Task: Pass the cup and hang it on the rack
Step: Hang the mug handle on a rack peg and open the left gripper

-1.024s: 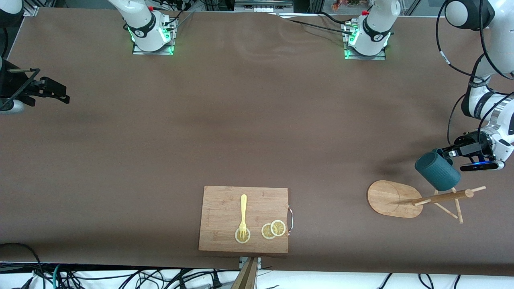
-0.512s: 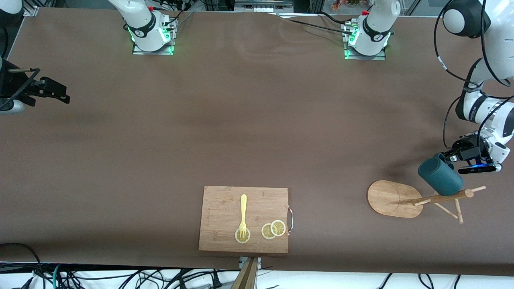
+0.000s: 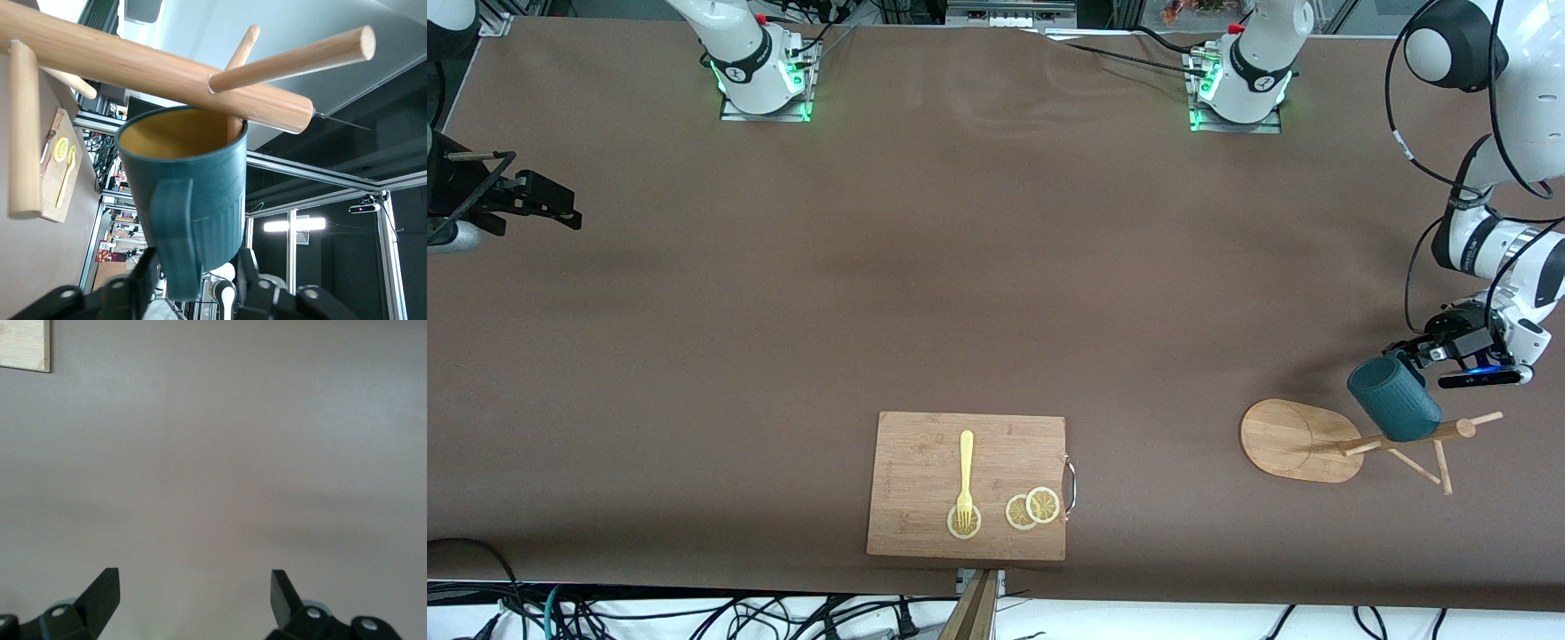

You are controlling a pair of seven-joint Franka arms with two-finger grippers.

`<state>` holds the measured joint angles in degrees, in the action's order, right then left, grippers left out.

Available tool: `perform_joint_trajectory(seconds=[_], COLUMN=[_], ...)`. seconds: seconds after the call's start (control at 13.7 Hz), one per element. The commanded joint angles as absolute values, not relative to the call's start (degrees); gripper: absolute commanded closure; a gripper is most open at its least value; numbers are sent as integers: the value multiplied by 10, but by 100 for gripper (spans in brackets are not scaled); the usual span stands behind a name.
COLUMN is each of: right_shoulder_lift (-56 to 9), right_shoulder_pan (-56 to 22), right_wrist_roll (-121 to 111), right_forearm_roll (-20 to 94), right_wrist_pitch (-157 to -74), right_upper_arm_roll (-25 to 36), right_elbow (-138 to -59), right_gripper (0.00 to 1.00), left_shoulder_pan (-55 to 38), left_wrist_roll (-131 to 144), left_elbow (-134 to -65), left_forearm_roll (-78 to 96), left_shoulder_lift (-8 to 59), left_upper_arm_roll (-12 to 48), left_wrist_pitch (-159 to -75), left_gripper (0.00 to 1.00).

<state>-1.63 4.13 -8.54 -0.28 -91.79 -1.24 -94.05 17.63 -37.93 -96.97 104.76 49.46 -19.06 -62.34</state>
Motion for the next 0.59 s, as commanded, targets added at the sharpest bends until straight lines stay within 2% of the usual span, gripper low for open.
perform_joint_trajectory(seconds=[0.0, 0.29, 0.51], right_shoulder_lift=[-20, -20, -20], right_shoulder_pan=[47, 47, 48], right_wrist_roll=[-90, -90, -90], right_forearm_roll=[7, 7, 7], right_wrist_pitch=[-912, -912, -912], right_upper_arm_roll=[-15, -15, -15], right_elbow=[-928, -928, -928], right_gripper=[0, 0, 0], left_shoulder_pan=[182, 189, 189], left_wrist_roll=[-387, -439, -462], left_elbow=[-957, -964, -964], left_forearm_roll=[1013, 854, 735], left_shoulder_lift=[497, 479, 432], left_upper_arm_roll=[-191, -205, -208], left_wrist_pitch=[-607, -606, -606], left_gripper=[0, 0, 0])
